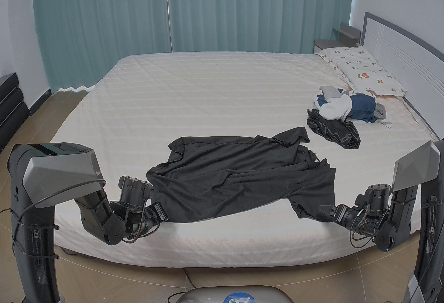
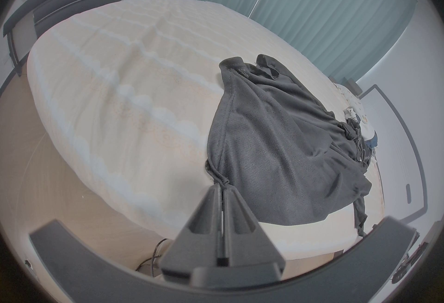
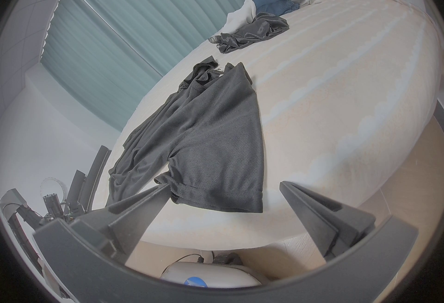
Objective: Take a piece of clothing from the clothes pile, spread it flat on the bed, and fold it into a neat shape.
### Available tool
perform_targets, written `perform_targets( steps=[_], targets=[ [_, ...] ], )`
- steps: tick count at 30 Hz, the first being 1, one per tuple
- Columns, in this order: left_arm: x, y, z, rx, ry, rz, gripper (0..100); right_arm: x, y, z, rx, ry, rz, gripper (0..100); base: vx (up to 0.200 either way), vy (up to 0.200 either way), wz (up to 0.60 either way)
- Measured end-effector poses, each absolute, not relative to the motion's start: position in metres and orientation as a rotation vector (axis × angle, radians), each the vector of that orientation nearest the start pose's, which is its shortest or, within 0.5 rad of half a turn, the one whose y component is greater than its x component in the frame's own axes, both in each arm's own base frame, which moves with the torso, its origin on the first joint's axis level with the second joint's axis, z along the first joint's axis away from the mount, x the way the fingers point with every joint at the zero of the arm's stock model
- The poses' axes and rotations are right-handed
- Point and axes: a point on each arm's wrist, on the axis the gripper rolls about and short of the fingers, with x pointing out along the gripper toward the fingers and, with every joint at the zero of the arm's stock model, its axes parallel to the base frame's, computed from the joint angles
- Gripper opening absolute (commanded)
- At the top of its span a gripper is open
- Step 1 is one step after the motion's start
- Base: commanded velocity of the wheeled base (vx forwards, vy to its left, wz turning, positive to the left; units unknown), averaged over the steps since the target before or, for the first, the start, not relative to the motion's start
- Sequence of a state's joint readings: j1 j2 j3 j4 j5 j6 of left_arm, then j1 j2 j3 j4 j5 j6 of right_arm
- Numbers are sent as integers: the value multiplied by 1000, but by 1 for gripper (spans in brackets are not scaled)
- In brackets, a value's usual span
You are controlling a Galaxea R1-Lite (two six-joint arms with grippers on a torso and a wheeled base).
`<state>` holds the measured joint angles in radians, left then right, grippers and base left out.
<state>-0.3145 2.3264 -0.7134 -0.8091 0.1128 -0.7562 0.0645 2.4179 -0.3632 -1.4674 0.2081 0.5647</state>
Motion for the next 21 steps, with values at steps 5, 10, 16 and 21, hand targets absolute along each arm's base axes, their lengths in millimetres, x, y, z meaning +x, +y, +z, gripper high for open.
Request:
perform_targets(
  steps=[5, 10, 16, 21],
  targets=[
    [326, -100, -31, -585, 810, 141, 0, 300, 24, -49, 585, 638, 92, 100, 0, 0, 0],
    [326, -94, -28, -599, 804, 150, 0, 304, 26, -55, 580, 665, 77, 0, 0, 0, 0],
    [325, -90, -25, -606, 800, 154, 0, 304, 26, -59, 570, 673, 46, 0, 0, 0, 0],
    [323, -87, -23, -609, 798, 159, 0, 292, 18, -58, 568, 701, 13, 0, 0, 0, 0]
  ],
)
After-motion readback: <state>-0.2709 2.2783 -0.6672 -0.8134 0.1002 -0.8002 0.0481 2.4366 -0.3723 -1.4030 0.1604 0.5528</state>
